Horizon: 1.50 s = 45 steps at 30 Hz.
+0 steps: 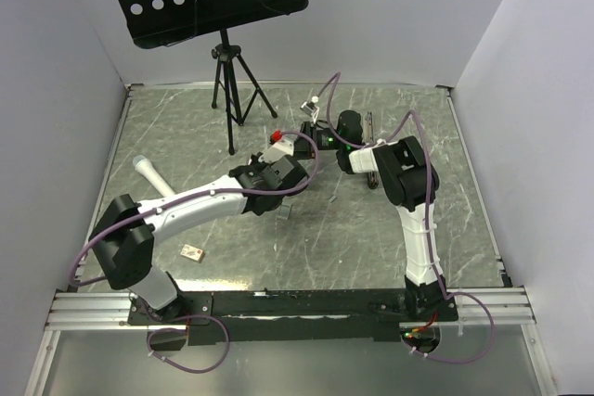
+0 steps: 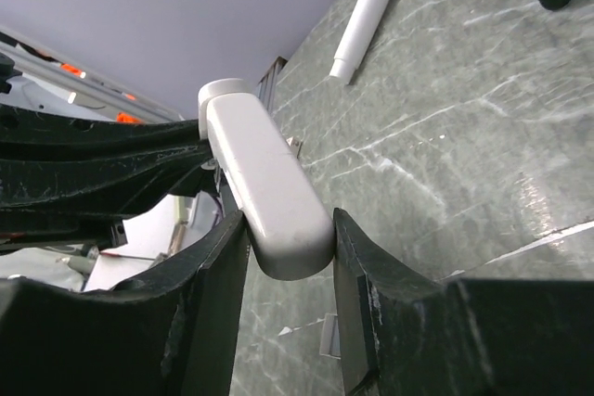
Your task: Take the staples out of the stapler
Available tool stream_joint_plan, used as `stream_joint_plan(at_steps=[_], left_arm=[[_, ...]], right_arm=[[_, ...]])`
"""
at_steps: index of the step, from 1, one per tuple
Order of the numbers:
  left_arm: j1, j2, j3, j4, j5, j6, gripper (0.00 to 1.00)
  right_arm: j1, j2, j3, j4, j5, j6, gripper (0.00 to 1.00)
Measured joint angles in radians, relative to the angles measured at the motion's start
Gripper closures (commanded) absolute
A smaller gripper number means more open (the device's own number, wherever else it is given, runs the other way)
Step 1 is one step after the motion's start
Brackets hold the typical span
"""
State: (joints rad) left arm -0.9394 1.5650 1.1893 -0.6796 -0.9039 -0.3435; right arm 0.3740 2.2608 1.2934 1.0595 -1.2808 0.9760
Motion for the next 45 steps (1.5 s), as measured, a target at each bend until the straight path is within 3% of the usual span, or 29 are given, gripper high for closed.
stream_joint_plan(at_steps=[11,21,27,31,37,41,45], left_arm=[[0.004,0.013,0.011,-0.011,0.011,-0.017,0.99],[0.157,-0.009,-0.068,0.137,0.254,-0.021,0.99],[0.199,-0.111,-0.178,0.256,0.437,0.001,0.99],[0.255,-0.185,-0.223,0.309,0.583,-0.02,0.99],[0.293,-0.209,-0.254,0.335,0.782,-0.094,0.99],[0.294,-0.209,-0.26,0.338,0.856,-0.142,0.99],[0.307,-0.208,-0.26,0.34,0.887,-0.196,0.99]], right_arm=[[-0.002,0.072,0.024,0.153,-0.006,0.089,0.68],[-0.008,0.069,-0.004,0.063,0.09,0.021,0.71],[-0.024,-0.012,-0.1,-0.002,0.11,0.009,0.56],[-0.032,-0.16,-0.187,-0.116,0.164,-0.063,0.45],[-0.032,-0.362,-0.257,-0.208,0.315,-0.175,0.4],[-0.029,-0.404,-0.286,-0.243,0.365,-0.208,0.37],[-0.029,-0.44,-0.309,-0.352,0.432,-0.246,0.28]])
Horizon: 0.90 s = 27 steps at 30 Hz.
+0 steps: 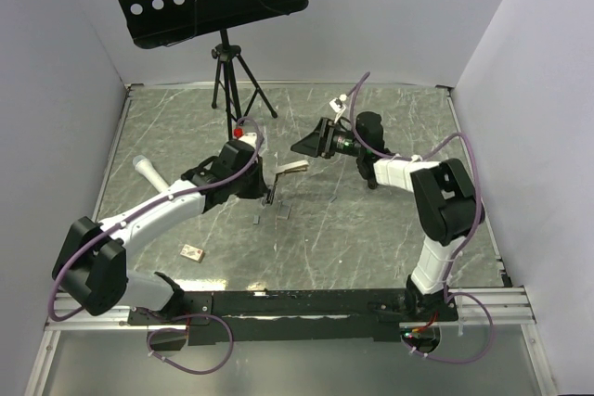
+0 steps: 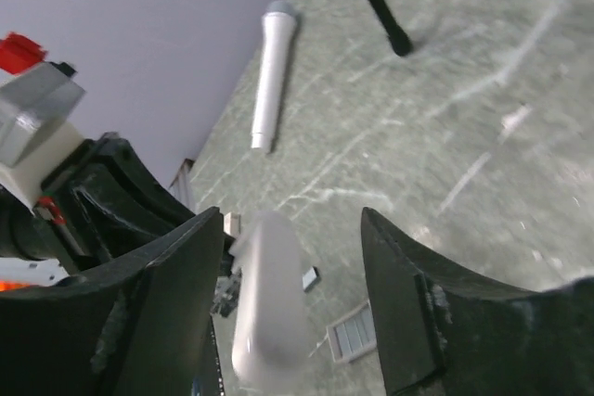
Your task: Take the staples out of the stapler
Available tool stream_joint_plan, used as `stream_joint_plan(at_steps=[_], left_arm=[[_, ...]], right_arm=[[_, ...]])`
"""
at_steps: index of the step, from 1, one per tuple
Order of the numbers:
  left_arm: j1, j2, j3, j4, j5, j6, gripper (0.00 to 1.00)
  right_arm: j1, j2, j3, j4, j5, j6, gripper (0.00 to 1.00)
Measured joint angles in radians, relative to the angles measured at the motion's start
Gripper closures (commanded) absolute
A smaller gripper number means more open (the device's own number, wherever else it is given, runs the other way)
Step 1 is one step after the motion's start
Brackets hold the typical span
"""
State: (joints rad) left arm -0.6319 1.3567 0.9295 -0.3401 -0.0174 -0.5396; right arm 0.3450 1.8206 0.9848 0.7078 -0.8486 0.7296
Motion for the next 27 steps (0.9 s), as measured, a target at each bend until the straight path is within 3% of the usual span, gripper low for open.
stream_joint_plan(at_steps=[11,27], left_arm=[[0.036,-0.001,0.0,0.0,0.006,-0.096,0.99],[0.064,-0.141,-0.022,0.053,0.006,-0.184,0.99]], right_arm=[[0.021,-0.343,-0.011,-0.313,0.283,-0.107,0.25],[0.283,-0.361,-0.042,-0.406,0.472,-0.047,0.27]])
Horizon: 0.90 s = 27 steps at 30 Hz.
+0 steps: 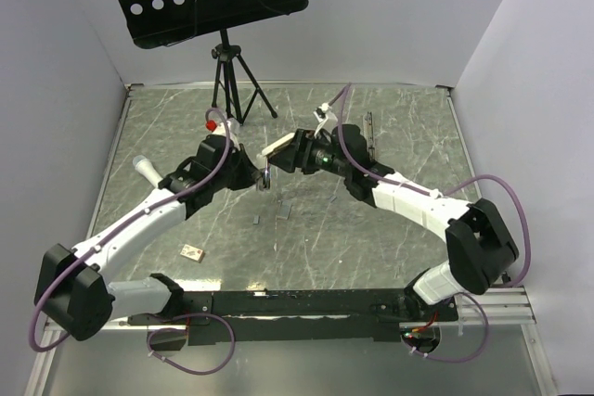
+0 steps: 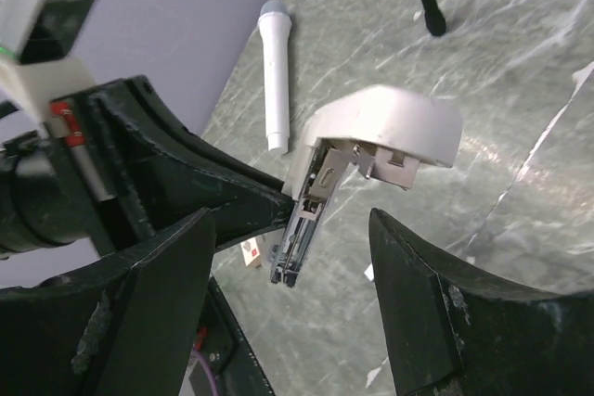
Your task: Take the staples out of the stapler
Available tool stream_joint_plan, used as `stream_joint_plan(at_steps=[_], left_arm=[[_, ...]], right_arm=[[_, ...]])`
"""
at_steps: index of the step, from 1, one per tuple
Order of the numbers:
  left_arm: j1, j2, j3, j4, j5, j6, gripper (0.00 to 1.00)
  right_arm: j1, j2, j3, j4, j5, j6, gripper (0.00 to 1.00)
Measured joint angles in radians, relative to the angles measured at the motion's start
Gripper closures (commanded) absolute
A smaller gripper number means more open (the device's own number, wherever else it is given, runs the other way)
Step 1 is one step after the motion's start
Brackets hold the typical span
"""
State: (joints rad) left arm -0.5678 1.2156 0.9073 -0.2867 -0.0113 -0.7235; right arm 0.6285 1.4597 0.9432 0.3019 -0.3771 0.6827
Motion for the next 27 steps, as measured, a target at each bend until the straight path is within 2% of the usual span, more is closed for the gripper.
stream_joint_plan(at_steps=[7,13,19,20,22,24,25,27], left_arm=[[0.0,-0.079,-0.035,0.027,0.0,-0.019,0.99],[0.002,-0.102,-0.064,0.058,0.006,-0.029,0.99],[0.003,-0.102,-0.073,0.056,0.008,-0.029,0.99],[0.003,-0.102,-0.076,0.056,0.008,-0.029,0.99],[0.003,-0.104,-0.077,0.058,0.006,-0.027,0.99],[0.003,-0.107,-0.077,0.061,0.006,-0.024,0.92],[0.003,-0.108,-0.077,0.062,0.006,-0.021,0.77],[0.004,-0.108,-0.077,0.063,0.008,-0.015,0.6]], right_arm=[[0.042,0.055,0.028,-0.005,0.072,0.029,0.35],[0.06,0.131,0.088,0.005,0.063,0.053,0.46],[0.07,0.183,0.093,0.063,0.024,0.092,0.65],[0.07,0.185,0.093,0.068,0.021,0.1,0.72],[0.07,0.185,0.093,0.075,0.018,0.114,0.8],[0.07,0.185,0.093,0.082,0.016,0.115,0.9],[0.07,0.185,0.093,0.084,0.017,0.114,0.92],[0.07,0.185,0.093,0.087,0.017,0.111,0.96]])
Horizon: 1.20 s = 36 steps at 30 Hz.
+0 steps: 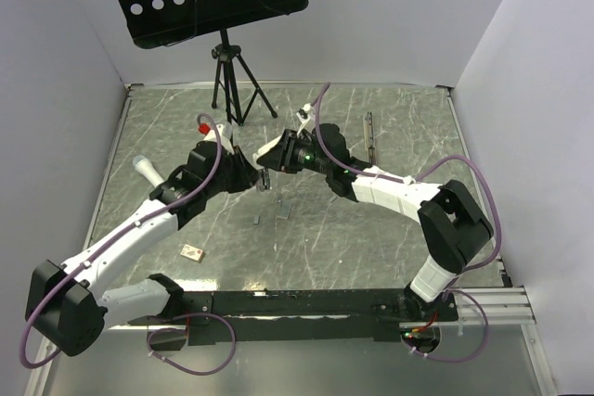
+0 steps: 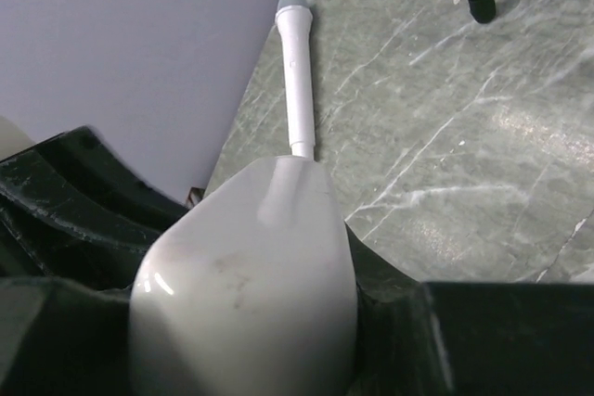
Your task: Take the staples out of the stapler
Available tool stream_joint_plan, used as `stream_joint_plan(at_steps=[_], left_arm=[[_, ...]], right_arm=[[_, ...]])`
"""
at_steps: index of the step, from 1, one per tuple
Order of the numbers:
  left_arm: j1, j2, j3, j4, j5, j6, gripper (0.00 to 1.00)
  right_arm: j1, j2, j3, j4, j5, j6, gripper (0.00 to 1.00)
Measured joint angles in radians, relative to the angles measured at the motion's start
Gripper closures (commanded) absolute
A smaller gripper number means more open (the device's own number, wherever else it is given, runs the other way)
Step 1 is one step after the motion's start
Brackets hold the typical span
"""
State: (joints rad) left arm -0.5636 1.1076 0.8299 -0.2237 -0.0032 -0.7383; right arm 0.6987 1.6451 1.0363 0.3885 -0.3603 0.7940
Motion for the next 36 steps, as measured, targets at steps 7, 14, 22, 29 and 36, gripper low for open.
stream_joint_plan(at_steps=[7,14,22,29,36], left_arm=[[0.004,0.0,0.006,0.019,0.083,0.069,0.21],[0.004,0.016,0.084,0.0,0.136,0.18,0.01],[0.004,0.054,0.197,-0.09,0.072,0.377,0.01],[0.004,0.021,0.101,-0.101,-0.037,0.438,0.01],[0.004,0.021,0.101,-0.103,-0.128,0.438,0.01]], right_arm=[[-0.026,-0.001,0.0,-0.077,0.02,-0.059,0.98],[-0.175,-0.002,0.014,-0.226,0.032,-0.163,0.95],[-0.392,-0.012,0.11,-0.57,0.198,-0.346,0.9],[-0.588,-0.012,0.158,-0.762,0.376,-0.438,0.85],[-0.684,0.037,0.161,-0.856,0.462,-0.475,0.82]])
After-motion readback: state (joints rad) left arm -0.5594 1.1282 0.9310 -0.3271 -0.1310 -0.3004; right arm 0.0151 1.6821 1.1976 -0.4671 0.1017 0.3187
